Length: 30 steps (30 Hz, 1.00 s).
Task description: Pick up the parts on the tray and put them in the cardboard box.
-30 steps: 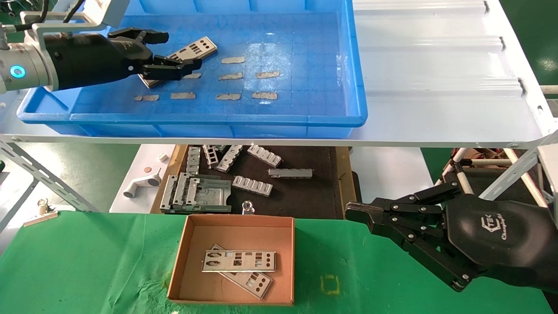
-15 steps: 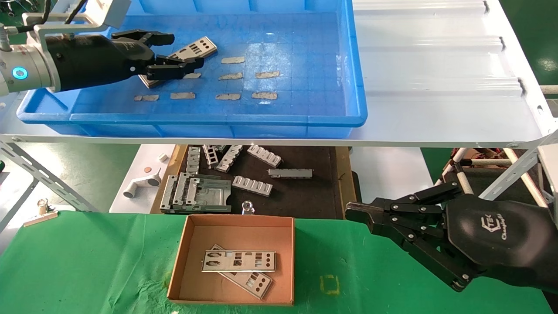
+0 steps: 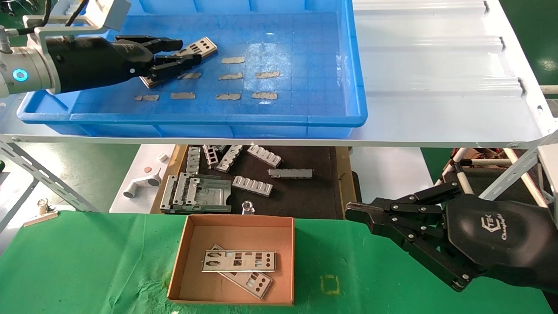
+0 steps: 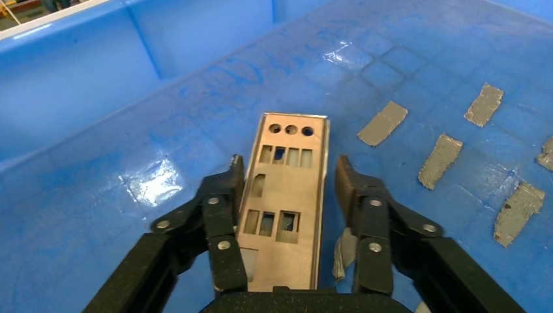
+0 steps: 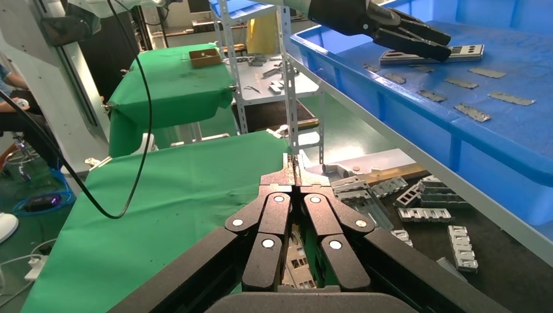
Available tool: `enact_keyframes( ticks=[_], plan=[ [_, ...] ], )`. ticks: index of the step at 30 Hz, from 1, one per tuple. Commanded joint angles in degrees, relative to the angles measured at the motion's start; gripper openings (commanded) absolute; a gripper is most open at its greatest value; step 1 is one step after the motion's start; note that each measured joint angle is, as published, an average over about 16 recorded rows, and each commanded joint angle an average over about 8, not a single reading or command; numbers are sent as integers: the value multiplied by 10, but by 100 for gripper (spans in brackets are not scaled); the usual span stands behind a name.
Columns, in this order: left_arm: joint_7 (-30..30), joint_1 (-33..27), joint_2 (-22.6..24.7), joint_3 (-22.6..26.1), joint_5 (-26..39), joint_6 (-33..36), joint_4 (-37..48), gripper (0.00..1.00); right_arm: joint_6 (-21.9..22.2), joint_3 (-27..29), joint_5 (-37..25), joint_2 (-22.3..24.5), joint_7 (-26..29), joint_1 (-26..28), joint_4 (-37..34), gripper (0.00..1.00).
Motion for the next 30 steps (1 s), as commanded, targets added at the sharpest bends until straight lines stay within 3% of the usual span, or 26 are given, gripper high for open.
enact_keyframes(
  ticks=[1,20,24,30],
  plan=[
    [1,0,0,0,0,0,1,0,0,0,0,0,0,0,0,0],
    [12,-18,-11,-8,-11,27,-9,0,0,0,0,0,0,0,0,0],
    [23,-30,-25,-11,-16,75,-22,0,0,0,0,0,0,0,0,0],
    [46,-45,-47,-10,-22,210,-54,0,0,0,0,0,0,0,0,0]
  ],
)
